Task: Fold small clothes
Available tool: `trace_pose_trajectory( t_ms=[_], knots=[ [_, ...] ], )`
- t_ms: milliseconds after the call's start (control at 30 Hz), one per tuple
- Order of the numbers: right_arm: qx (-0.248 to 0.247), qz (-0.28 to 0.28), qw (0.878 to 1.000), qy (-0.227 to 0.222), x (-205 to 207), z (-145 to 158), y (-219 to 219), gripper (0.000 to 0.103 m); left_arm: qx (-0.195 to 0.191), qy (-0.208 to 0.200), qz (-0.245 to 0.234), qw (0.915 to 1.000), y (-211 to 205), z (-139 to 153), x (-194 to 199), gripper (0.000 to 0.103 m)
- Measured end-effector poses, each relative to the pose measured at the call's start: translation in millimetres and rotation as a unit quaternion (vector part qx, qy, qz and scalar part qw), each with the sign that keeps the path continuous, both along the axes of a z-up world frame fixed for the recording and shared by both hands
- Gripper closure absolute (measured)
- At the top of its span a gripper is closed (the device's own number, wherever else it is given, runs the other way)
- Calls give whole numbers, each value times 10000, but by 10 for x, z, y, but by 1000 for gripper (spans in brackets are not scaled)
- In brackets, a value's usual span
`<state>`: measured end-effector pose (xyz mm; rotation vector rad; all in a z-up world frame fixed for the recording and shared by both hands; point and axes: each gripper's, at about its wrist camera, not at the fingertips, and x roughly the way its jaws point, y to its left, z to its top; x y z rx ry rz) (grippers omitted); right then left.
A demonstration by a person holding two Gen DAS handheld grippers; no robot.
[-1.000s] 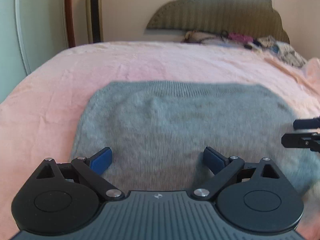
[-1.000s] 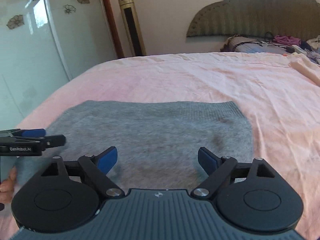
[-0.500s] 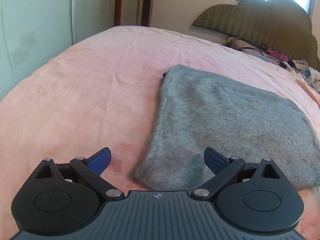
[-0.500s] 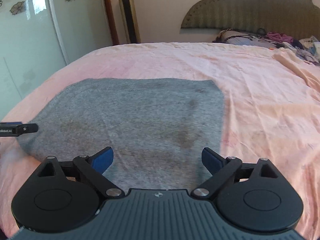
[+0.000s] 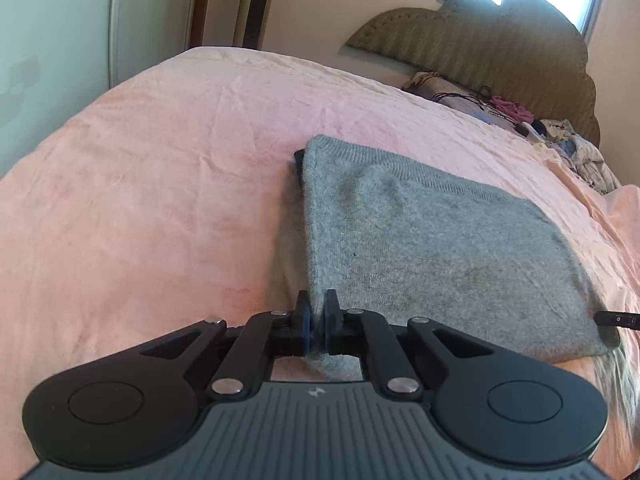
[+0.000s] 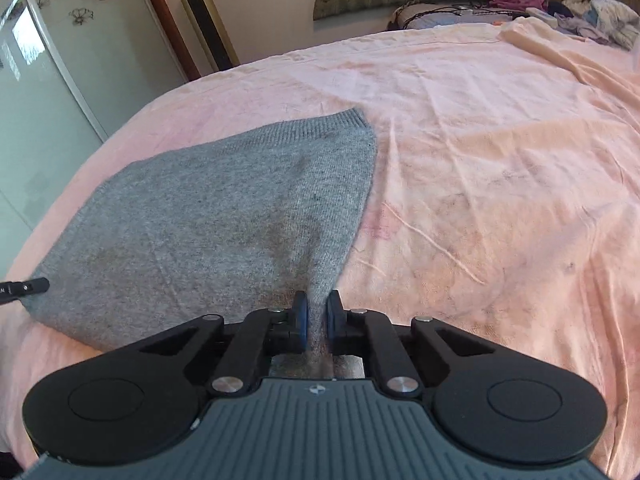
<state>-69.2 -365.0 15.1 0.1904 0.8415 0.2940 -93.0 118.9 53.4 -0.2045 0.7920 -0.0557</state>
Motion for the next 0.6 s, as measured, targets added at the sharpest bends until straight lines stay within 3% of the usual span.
trace_pose_trajectory(
  t_ms=[67, 167, 233, 300, 333, 367, 400, 433, 467, 500, 600],
  knots=[
    [-272, 23, 9996, 93, -55, -14, -22, 91, 170, 276, 57, 9995, 52, -137, -15, 99],
    [-178, 21, 9998, 98, -64, -83, -59, 91, 269, 153, 117, 9995, 49, -139, -87, 99],
    [-259, -80, 9996, 76, -45, -22, -19, 75, 120, -157, 69, 9998, 36, 26, -176, 98],
    [-234, -248, 9992, -195, -83, 114, -6, 37, 244, -621, 39, 9978, -46, 211, -237, 96],
    [-134, -299, 9987, -388, -97, 196, 3, 33, 242, -855, 10, 9960, -102, 288, -218, 92],
    [-24, -324, 9980, -538, -86, 270, 28, 32, 163, -998, -13, 9949, -171, 350, -155, 72],
    [62, -340, 9973, -654, -45, 326, 83, 32, 49, -1072, -52, 9942, -250, 371, -57, 29],
    [144, -320, 9965, -755, 23, 366, 161, 32, -23, -1165, -54, 9932, -336, 355, 45, 7],
    [232, -245, 9960, -823, 109, 382, 253, 29, -17, -1359, -4, 9907, -442, 303, 155, 0],
    [296, -152, 9955, -883, 209, 374, 357, 25, 95, -1428, 42, 9897, -550, 228, 272, 0],
    [145, -97, 9961, -865, 540, 221, 703, 23, 498, -838, -178, 9951, -828, -54, 709, 0]
  ],
)
